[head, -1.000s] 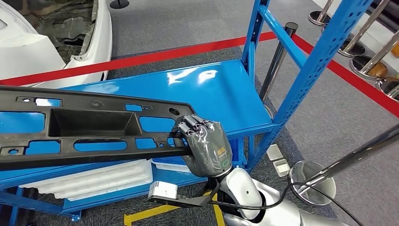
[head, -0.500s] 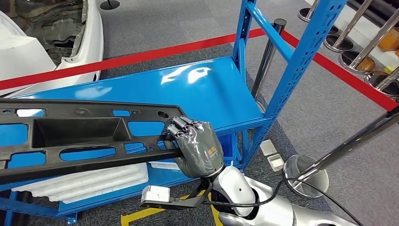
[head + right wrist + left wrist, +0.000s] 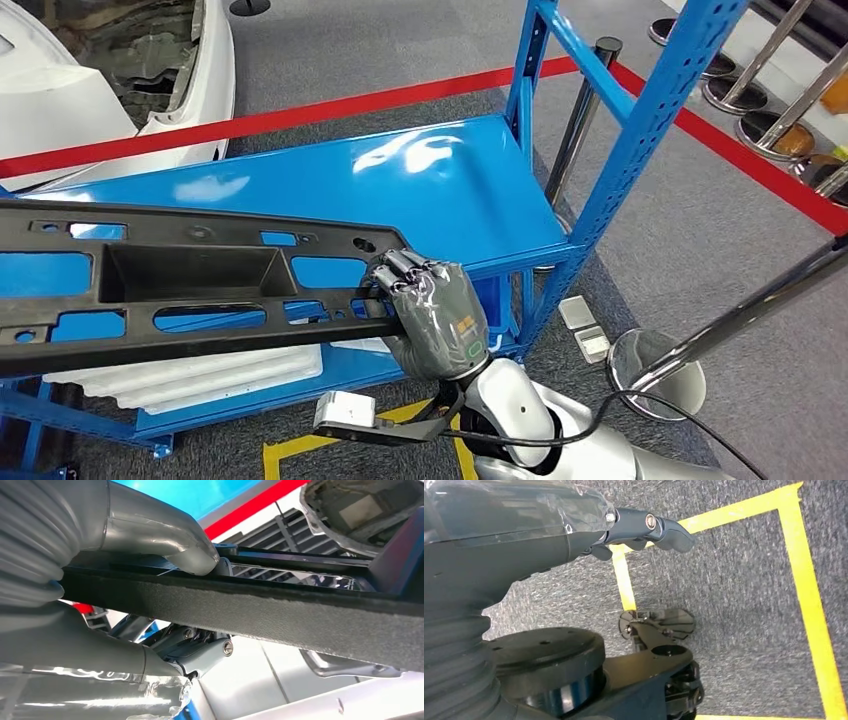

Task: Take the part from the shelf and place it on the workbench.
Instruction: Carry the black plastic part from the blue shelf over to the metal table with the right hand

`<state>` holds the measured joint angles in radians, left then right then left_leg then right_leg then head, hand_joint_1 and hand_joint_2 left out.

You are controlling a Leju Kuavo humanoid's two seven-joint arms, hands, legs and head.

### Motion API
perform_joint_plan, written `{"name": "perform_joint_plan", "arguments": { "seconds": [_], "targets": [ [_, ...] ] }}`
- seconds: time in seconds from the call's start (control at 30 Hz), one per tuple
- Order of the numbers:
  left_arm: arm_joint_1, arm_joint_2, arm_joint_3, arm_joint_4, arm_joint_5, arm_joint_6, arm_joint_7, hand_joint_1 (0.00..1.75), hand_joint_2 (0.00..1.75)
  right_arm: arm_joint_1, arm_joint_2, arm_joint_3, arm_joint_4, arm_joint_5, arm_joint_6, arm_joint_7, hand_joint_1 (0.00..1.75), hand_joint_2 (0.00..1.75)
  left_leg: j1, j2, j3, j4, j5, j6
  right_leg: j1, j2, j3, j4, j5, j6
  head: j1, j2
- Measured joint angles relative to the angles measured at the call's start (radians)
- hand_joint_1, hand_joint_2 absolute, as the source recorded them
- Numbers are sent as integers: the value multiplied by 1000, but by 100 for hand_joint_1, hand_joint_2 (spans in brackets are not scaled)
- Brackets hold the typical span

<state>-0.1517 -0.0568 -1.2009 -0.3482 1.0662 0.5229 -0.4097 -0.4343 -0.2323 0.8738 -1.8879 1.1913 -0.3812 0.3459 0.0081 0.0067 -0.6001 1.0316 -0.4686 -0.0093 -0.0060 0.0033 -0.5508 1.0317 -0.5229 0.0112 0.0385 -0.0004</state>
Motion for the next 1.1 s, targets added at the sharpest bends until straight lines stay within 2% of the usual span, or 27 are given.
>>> {"name": "perform_joint_plan", "arguments": {
  "seconds": [0.07, 0.1, 0.17, 0.23, 0.27, 0.3, 0.33, 0.4, 0.43, 0.47, 0.53, 0.6, 0.63, 0.67, 0.73, 0.77, 0.8, 0.83, 0.9, 0.93, 0.97, 1.0, 1.1],
  "targets": [
    [0, 0, 0, 0, 0, 1, 0, 0, 175, 1, 0, -1, 0, 1, 0, 0, 175, 175, 2, -1, -2, 2, 0, -12, -2, 0, -4, -3, 8, -13, -5, 0],
    [0, 0, 0, 0, 0, 1, 0, 0, 175, 1, 0, -1, 0, 2, 0, 0, 175, 175, 3, -1, -7, 15, -13, -18, -3, -1, -5, -7, 13, -19, -7, 0],
    [0, 0, 0, 0, 0, 1, 0, 0, 175, 1, 1, -2, 0, 2, -1, 0, 175, 175, 5, -2, -37, 98, -77, -28, -5, -6, -12, -10, 23, -32, -18, 0],
    [2, 0, 0, 0, -1, 1, 0, 0, 175, 1, 1, -2, 0, 2, -1, 0, 175, 175, 5, -2, -83, 223, -146, -33, -3, -8, -23, -8, 29, -37, -30, 0],
    [3, 0, 0, 0, -2, 1, 0, 0, 175, 1, 1, -2, 0, 2, -1, 0, 175, 175, 5, -2, -94, 263, -161, -33, -1, -9, -29, -6, 32, -38, -32, 0],
    [5, 1, 0, 0, -3, 1, 0, 0, 175, 2, 1, -2, 0, 2, -1, 0, 175, 175, 5, -2, -87, 267, -157, -32, -1, -9, -35, -4, 34, -38, -34, 0],
    [6, 1, 0, 0, -4, 1, -2, 0, 175, 2, 1, -2, 0, 2, -1, 0, 175, 175, 4, -2, -61, 232, -136, -29, 0, -9, -39, -1, 36, -37, -36, 0],
    [8, 1, 0, 0, -5, 1, -5, 0, 175, 2, 1, -2, 0, 3, -1, 0, 175, 175, 3, -3, 20, 96, -81, -21, 0, -8, -44, 4, 38, -33, -39, 0],
    [7, 1, 0, 0, -6, 1, -7, 0, 175, 2, 1, -2, 0, 3, -1, 0, 175, 175, 1, -4, 50, 38, -64, -16, 1, -8, -47, 6, 40, -30, -40, 0],
    [7, 1, 0, 0, -6, 1, -8, 0, 175, 1, 2, -2, 0, 3, -1, 0, 175, 175, -1, -5, 65, 4, -57, -12, 2, -8, -49, 7, 43, -25, -41, 0],
    [10, 2, 0, 0, -5, 3, -10, 0, 175, 1, 2, -2, 0, 3, 0, 0, 175, 175, -6, -6, 64, -11, -52, -4, 2, -9, -52, 7, 50, -13, -41, 0],
    [13, 2, 0, 0, -5, 4, -10, 0, 175, 1, 2, -2, 0, 3, 0, 0, 175, 175, -2, -3, 60, -17, -42, 9, 1, -8, -56, 12, 44, -2, -40, 0],
    [13, 2, 0, 0, -5, 4, -10, 0, 175, 0, 2, -2, 0, 3, 0, 0, 175, 175, 0, -1, 57, -21, -35, 17, 0, -6, -65, 33, 24, 3, -38, 0],
    [12, 2, 0, 0, -5, 4, -11, 0, 175, 0, 2, -2, 0, 3, 0, 0, 175, 175, 3, 1, 53, -25, -29, 24, 0, -5, -80, 73, -8, 7, -34, 0],
    [13, 2, 0, 0, -5, 4, -11, 0, 175, 1, 2, -2, 0, 3, 0, 0, 175, 175, 1, 2, 40, -24, -21, 30, -3, -4, -126, 197, -82, 14, -28, 0],
    [13, 2, 0, 0, -5, 4, -11, 0, 175, 2, 2, -2, 0, 3, 0, 0, 175, 175, 0, 2, 34, -23, -18, 31, -4, -4, -143, 249, -105, 17, -26, 0],
    [14, 2, 0, 0, -4, 4, -11, 0, 175, 3, 2, -2, 0, 3, 1, 0, 175, 175, 0, 2, 28, -21, -15, 30, -4, -5, -145, 272, -110, 18, -25, 0],
    [14, 2, 0, 0, -4, 4, -11, 0, 175, 3, 2, -2, 0, 3, 1, 0, 175, 175, 0, 2, 23, -19, -12, 29, -5, -5, -129, 257, -96, 18, -23, 0],
    [14, 2, 0, 0, -1, 5, -11, 0, 175, 3, 2, -2, 0, 3, 1, 0, 175, 175, 1, 1, 17, -14, -10, 26, -6, -5, -54, 131, -38, 14, -19, 0],
    [14, 2, 0, 0, 0, 5, -11, 0, 175, 3, 2, -2, 0, 3, 1, 0, 175, 175, -1, 1, 15, -10, -9, 23, -4, -5, -19, 65, -16, 11, -18, 0],
    [13, 2, 0, 0, 1, 6, -12, 0, 175, 2, 2, -2, 0, 3, 1, 0, 175, 175, -2, 1, 11, -8, -7, 19, -2, -5, 2, 20, -4, 8, -17, 0],
    [13, 2, 0, 0, 1, 6, -12, 0, 175, 2, 2, -2, 0, 3, 1, 0, 175, 175, -3, 1, 7, -6, -4, 13, 0, -4, 9, -1, -2, 5, -16, 0],
    [14, 2, 0, 0, 2, 8, -14, 0, 175, 1, 2, -2, 0, 3, 2, 0, 175, 175, -3, 0, 0, -2, -2, -6, -1, -4, 3, -10, 7, -9, -17, 0]
  ]
}}
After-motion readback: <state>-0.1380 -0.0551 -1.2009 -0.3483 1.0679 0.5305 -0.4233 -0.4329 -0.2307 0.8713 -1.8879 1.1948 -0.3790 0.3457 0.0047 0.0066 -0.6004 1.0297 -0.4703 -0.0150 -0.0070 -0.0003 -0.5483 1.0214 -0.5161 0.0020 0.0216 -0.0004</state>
